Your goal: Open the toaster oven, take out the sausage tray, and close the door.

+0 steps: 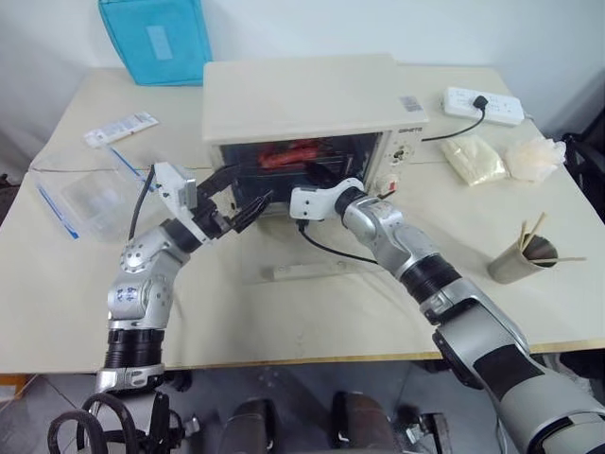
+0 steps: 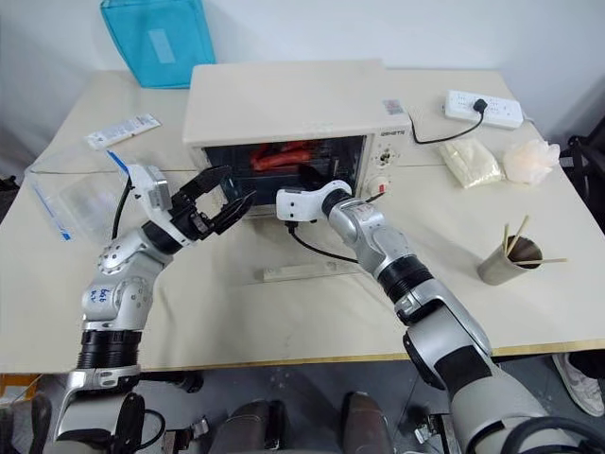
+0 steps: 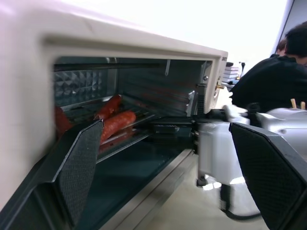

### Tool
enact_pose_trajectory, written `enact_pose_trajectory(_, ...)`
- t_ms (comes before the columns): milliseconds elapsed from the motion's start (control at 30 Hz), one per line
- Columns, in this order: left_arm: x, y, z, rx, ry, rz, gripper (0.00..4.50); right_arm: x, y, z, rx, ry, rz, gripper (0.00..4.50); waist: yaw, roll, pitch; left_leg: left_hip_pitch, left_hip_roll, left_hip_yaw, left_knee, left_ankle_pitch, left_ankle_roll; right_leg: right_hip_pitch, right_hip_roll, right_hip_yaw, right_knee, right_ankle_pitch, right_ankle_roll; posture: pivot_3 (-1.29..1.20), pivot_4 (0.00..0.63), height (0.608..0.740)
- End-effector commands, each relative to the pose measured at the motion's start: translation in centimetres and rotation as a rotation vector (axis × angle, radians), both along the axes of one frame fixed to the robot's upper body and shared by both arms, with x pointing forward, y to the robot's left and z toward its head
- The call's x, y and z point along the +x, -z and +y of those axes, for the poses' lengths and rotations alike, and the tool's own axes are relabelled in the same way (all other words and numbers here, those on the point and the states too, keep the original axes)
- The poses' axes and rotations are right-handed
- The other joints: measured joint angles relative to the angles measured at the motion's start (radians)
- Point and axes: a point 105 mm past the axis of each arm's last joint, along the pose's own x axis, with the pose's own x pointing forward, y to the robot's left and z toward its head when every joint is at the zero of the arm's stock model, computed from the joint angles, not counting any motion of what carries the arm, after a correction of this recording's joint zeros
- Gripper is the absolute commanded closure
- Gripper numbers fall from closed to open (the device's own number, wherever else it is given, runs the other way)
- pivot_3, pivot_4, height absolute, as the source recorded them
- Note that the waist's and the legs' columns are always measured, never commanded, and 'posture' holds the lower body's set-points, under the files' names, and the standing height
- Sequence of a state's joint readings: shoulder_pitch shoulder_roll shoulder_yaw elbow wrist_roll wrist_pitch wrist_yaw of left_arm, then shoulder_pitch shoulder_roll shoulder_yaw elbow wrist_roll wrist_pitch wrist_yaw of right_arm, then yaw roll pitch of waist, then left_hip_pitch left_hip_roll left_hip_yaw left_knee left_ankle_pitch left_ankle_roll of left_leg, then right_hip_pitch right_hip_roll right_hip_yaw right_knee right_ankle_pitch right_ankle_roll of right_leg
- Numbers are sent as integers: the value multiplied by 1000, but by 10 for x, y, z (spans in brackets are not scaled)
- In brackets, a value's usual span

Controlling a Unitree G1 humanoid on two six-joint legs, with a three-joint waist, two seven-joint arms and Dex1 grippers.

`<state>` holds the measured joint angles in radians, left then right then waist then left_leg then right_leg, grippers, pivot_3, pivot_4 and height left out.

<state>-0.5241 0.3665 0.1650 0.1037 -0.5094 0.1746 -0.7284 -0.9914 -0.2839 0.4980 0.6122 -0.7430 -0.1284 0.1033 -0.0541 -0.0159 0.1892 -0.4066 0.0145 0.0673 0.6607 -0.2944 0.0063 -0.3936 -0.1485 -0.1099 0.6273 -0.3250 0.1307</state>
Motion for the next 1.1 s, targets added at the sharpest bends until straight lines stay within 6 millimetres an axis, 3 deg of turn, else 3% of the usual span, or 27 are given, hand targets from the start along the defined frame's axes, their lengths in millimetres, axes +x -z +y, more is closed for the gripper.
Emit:
enact_pose_trajectory(33,2,-8,3,8,-8,-41,0,-19,-26,10,79,-87,-51,4435,-3,0,0,0,0,0,0,0,0,0,0,-1,0,0,0,0,150,740)
enact_pose_trajectory(200,3,-6,9,12,-15,-30,0,-32,-16,-4,62,-86,-26,4435,1,0,0,0,0,1,3,0,0,1,0,-1,0,0,0,0,150,740)
enact_pose_trajectory(667,2,6,18,-8,-7,64,0,-105,15,-35,48,-135,11,4435,29,0,0,1,0,1,5,1,1,3,-1,0,1,0,0,0,150,740)
enact_pose_trajectory(967,-26,22,39,-46,2,278,0,-134,15,-56,-1,-142,-41,4435,31,-1,0,1,2,1,5,1,1,3,-1,1,1,0,0,0,150,740)
enact_pose_trajectory(1100,-45,20,34,-140,137,450,0,-138,20,-63,-34,-156,-16,4435,42,-1,0,2,2,0,6,1,1,4,-2,1,1,0,0,0,150,740)
